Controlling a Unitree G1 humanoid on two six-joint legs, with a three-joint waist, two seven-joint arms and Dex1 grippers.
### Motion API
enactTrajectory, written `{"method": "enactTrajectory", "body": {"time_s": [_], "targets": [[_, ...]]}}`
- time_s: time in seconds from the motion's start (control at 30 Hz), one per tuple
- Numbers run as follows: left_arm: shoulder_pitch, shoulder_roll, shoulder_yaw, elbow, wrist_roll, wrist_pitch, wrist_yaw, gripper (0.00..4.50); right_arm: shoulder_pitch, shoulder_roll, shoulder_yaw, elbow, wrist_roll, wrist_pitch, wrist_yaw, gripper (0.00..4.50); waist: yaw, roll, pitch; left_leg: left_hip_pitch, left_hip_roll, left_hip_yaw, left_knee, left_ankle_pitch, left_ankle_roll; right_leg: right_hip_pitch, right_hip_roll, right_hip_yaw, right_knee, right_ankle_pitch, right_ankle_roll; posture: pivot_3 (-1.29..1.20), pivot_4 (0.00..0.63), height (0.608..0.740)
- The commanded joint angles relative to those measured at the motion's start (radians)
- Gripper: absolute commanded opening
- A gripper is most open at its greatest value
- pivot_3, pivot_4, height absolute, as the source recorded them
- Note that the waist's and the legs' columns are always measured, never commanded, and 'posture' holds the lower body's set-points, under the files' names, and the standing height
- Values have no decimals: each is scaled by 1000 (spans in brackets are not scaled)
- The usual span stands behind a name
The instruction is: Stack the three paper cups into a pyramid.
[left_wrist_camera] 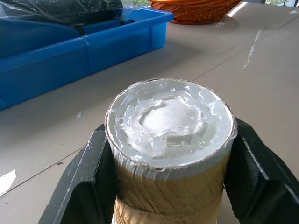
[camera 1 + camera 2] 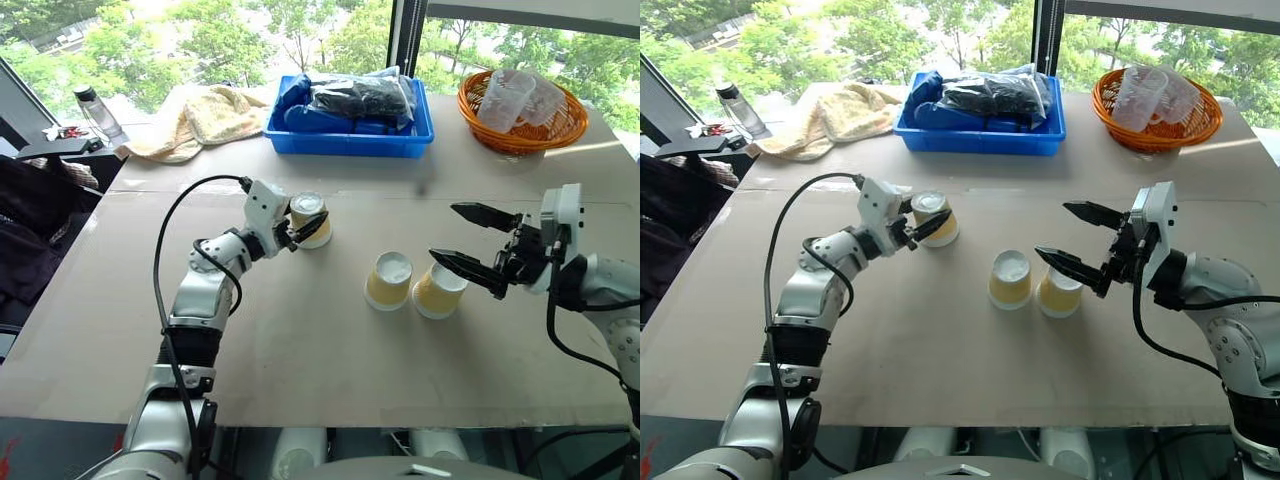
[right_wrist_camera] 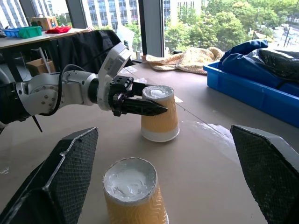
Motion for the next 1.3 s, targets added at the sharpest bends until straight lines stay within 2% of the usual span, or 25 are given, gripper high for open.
{"method": "enactTrajectory", "body": {"time_s": [0.03, 0.17, 0.3, 0.43, 0.53, 0.8, 1.0, 1.2, 1.23, 1.27, 1.3], "targets": [[-57, -5, -22, -139, -76, 38, -71, 2370, 22, -22, -76, -15, 19, -38, 37, 4500, 1, 0, 0, 0, 0, 0, 0, 0, 0, 0, 0, 0, 0, 0, 0, 0, 150, 733], [-137, -15, -87, -256, -187, 166, -188, 2370, 108, -42, -149, 23, 16, -96, 138, 4500, 4, 0, 0, -2, -1, -1, 1, 0, 0, 0, 0, -2, 0, 0, 0, 0, 150, 733], [-220, -65, -168, -306, -239, 250, -253, 2370, 188, -52, -207, 51, -8, -148, 187, 4500, 0, 0, 0, -3, -1, -1, 2, 0, 0, 0, 0, -3, 0, 0, 0, 0, 150, 733], [-253, -111, -260, -313, -220, 260, -298, 2370, 235, -40, -227, 35, -10, -171, 185, 4500, -5, 0, 0, 1, -1, -2, 2, 0, 0, 1, 3, 1, 1, 0, 0, 0, 150, 733], [-251, -111, -298, -304, -203, 254, -331, 2370, 252, -35, -230, 20, -10, -186, 177, 4500, -5, 0, 0, 3, 0, -4, 1, 0, 0, 1, 7, 4, 2, 0, 0, 0, 150, 733], [-223, -77, -325, -290, -164, 240, -369, 2370, 273, -28, -233, -7, -5, -202, 151, 4500, -2, 1, 0, 3, 0, -6, 1, 0, 0, 1, 10, 7, 2, 0, 0, 0, 150, 733], [-222, -92, -344, -243, -97, 211, -334, 2370, 275, -29, -228, -16, -9, -206, 139, 4500, 0, 1, 0, 1, -1, -6, 1, 0, 0, 1, 9, 9, 0, 0, 0, 0, 150, 733], [-219, -120, -326, -215, -97, 206, -321, 2370, 272, -27, -221, -14, -23, -219, 127, 4500, -1, 1, 0, 3, -1, -6, 1, 0, 0, 3, 10, 9, 1, 0, 0, 0, 150, 733], [-215, -120, -328, -220, -104, 213, -331, 3368, 272, -26, -219, -14, -25, -220, 127, 4500, -1, 1, 0, 3, -1, -6, 1, 0, 0, 3, 10, 9, 1, 0, 0, 0, 150, 733], [-212, -120, -329, -229, -114, 219, -341, 3539, 272, -25, -218, -14, -27, -221, 127, 4500, -1, 1, 0, 3, -1, -6, 1, 0, 0, 3, 10, 10, 1, 0, 0, 0, 150, 733], [-208, -122, -326, -238, -125, 227, -345, 3957, 272, -25, -217, -14, -28, -221, 127, 4500, -1, 1, 0, 3, -1, -6, 1, 0, 0, 3, 10, 10, 1, 0, 0, 0, 150, 733]]}}
